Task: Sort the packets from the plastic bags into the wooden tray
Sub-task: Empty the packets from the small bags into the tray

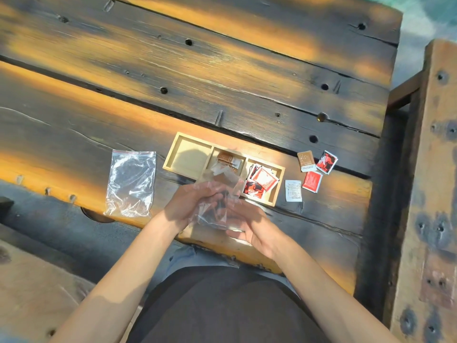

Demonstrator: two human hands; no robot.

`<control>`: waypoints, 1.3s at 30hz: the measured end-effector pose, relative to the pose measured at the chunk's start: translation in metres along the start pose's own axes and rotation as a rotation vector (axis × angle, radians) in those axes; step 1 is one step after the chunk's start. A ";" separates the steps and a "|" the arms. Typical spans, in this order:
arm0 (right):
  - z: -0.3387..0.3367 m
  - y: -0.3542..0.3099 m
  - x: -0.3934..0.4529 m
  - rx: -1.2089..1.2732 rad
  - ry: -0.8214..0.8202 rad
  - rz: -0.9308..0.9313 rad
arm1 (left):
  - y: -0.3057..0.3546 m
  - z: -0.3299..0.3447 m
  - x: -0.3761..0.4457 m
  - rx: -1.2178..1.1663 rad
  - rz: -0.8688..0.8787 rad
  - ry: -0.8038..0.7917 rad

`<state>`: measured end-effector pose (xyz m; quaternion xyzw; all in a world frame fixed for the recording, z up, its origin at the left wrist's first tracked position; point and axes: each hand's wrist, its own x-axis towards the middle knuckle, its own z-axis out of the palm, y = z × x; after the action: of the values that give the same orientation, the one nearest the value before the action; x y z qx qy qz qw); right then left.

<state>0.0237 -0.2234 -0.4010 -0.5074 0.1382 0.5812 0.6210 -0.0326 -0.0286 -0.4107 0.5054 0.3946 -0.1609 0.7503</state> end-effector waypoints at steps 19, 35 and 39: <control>0.004 -0.028 0.019 -0.272 0.008 -0.033 | -0.007 -0.022 -0.040 -0.080 0.110 0.097; 0.063 -0.030 0.090 -0.227 0.136 -0.095 | -0.025 -0.100 -0.064 -0.004 0.001 0.130; 0.082 -0.029 0.109 -0.191 0.154 -0.090 | -0.043 -0.139 -0.064 -0.071 -0.047 0.202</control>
<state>0.0451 -0.0897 -0.4337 -0.6131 0.1064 0.5225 0.5829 -0.1603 0.0656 -0.4142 0.4827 0.4855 -0.1125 0.7202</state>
